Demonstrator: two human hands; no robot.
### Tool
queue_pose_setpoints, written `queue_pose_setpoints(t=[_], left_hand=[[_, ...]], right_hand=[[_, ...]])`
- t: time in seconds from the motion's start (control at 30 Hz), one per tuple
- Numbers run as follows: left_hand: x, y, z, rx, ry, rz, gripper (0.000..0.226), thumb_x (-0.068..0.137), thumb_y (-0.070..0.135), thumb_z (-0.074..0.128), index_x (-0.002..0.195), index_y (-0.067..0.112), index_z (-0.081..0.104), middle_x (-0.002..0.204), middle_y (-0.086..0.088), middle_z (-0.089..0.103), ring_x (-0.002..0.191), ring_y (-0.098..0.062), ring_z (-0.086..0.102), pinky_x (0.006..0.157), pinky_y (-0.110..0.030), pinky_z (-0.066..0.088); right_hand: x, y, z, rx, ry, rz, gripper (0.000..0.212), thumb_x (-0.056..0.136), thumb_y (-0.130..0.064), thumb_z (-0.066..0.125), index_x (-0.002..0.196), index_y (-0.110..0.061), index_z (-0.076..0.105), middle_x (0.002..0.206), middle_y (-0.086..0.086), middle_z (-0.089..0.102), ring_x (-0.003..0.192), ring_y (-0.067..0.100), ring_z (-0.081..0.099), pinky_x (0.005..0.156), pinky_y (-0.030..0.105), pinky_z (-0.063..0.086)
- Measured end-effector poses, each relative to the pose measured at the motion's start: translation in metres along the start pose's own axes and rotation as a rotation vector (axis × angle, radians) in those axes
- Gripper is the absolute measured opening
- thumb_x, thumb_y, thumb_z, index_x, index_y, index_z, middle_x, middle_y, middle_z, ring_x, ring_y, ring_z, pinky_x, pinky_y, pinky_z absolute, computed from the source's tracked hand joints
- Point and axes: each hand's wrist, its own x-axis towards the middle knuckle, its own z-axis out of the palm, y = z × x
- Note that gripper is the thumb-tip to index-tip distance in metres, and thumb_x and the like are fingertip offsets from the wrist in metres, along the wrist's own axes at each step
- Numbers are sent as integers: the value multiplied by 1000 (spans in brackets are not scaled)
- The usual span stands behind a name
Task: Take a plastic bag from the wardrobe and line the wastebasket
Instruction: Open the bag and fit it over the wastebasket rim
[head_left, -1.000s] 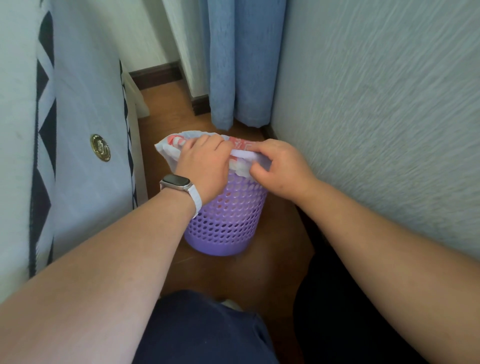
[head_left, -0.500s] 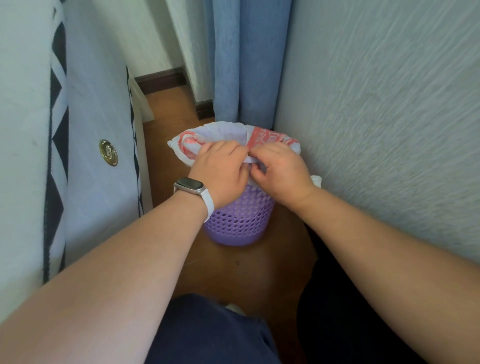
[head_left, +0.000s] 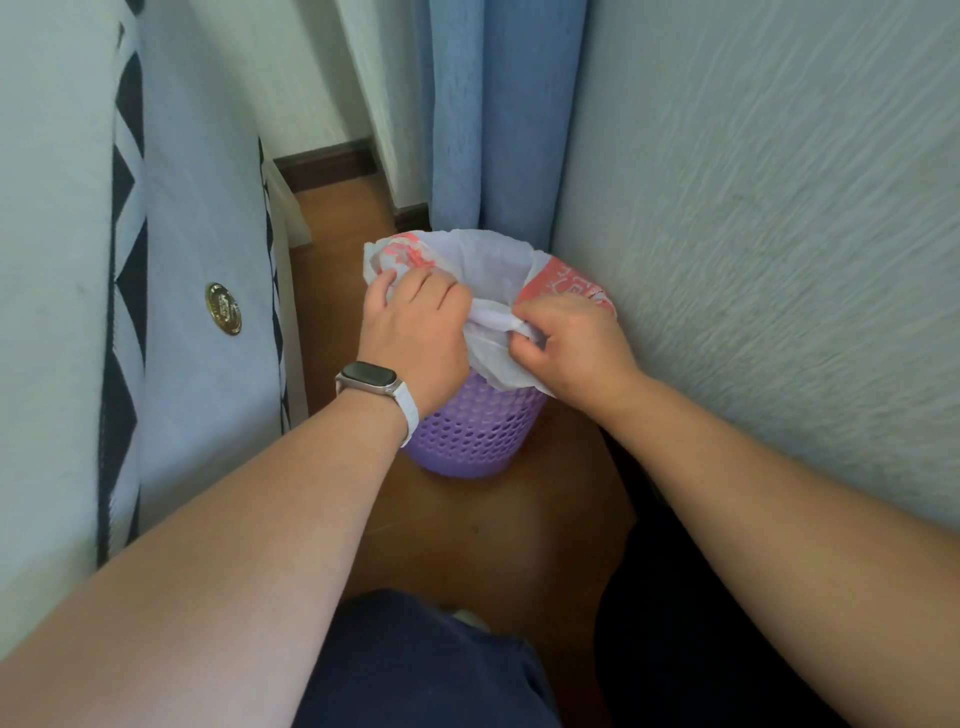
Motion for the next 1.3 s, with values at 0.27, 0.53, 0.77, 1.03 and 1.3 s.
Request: queue_pose_setpoints(t=[0.27,0.53,0.77,1.03,1.3], left_hand=[[3,3,11,0,18,190,22,85,17,57,106,13,64,97,-10,64,96,-33,57,79,-43,44],[-1,-5,10,-21,-34,-52,23,82,9,64,104,12,65,109,-11,66,103,-34,56,87,-43,44],[-2,1,8,-133,14,-28,28,85,26,52,108,15,64,109,-4,65,106,-26,54,94,-41,37],[-2,-3,13,-43,-21,49,14,85,14,61,98,16,67,95,-6,67,93,-31,58,86,-43,41],[-5,-5,8,-47,-83,-104,26,86,9,59,112,15,64,112,-7,66,108,-31,55,98,-44,36]], right_hand=[[0,-3,7,-38,10,-35,6,79,-14,68,81,-9,67,73,12,66,70,33,61,62,34,45],[0,11,-1,-3,-24,38,30,84,-38,61,99,-15,70,92,6,71,89,29,64,81,40,49],[-1,8,5,-2,-36,57,23,86,-31,60,80,-10,68,74,8,65,75,31,60,65,37,47],[0,0,10,0,-53,5,21,83,-29,62,81,-9,68,75,9,66,74,32,61,66,39,49],[0,18,1,89,-89,18,35,83,-31,64,112,-12,69,108,7,70,102,27,63,92,44,48]])
